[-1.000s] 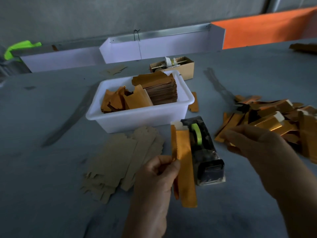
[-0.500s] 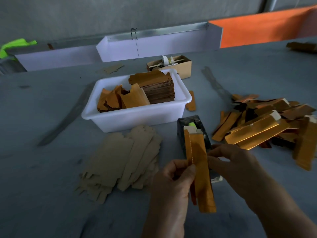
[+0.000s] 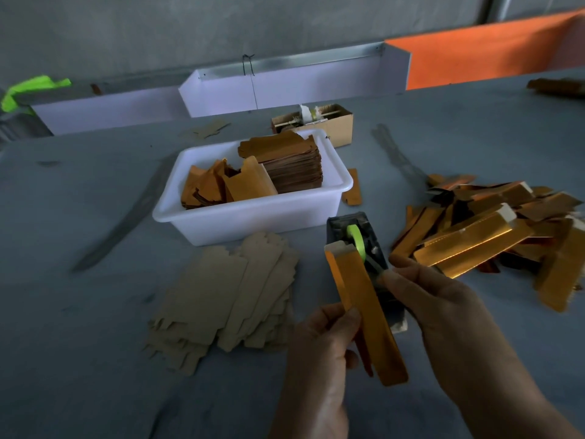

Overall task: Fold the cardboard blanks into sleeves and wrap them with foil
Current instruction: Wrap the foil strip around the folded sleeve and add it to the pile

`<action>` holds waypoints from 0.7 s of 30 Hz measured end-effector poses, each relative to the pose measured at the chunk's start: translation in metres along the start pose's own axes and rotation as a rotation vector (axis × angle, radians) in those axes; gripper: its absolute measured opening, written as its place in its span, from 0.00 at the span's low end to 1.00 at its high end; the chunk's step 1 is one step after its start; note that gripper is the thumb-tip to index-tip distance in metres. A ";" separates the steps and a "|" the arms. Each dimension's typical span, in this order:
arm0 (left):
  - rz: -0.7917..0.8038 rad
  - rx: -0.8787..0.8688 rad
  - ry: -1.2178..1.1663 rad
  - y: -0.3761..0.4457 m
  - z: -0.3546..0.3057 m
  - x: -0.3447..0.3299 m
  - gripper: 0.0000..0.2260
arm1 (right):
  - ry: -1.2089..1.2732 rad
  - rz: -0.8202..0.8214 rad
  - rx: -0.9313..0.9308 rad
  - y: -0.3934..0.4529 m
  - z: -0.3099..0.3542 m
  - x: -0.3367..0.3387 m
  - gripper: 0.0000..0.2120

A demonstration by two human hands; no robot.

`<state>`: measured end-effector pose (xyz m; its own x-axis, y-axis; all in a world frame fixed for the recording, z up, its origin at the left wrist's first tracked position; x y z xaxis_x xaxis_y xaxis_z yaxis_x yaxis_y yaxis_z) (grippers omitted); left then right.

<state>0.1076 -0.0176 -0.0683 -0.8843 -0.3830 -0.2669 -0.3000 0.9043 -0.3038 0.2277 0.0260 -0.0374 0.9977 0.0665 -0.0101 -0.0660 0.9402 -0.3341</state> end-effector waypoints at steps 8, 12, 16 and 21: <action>0.028 -0.023 0.029 0.002 0.001 0.006 0.11 | -0.541 -0.185 0.181 -0.007 -0.006 0.009 0.07; -0.003 -0.051 -0.025 0.002 -0.008 0.013 0.11 | -0.583 -0.244 0.243 -0.008 -0.008 0.009 0.07; 0.054 -0.131 -0.039 -0.002 -0.024 0.010 0.03 | -0.587 -0.270 0.282 -0.010 -0.012 0.006 0.06; 0.174 -0.139 0.022 -0.002 -0.029 -0.005 0.05 | -0.570 -0.286 0.270 -0.010 -0.020 0.005 0.02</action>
<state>0.1027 -0.0118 -0.0397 -0.9341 -0.2166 -0.2840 -0.1877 0.9742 -0.1254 0.2333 0.0103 -0.0535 0.8188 -0.1010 0.5651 0.1242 0.9922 -0.0027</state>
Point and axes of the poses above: each hand's wrist, its own y-axis towards the middle knuckle, its own x-axis out of the back of the hand, z = x × y, the point moved 4 cm from there along y, towards the middle knuckle, and after that the axes turned 9 degrees about -x, right-handed, at the moved point
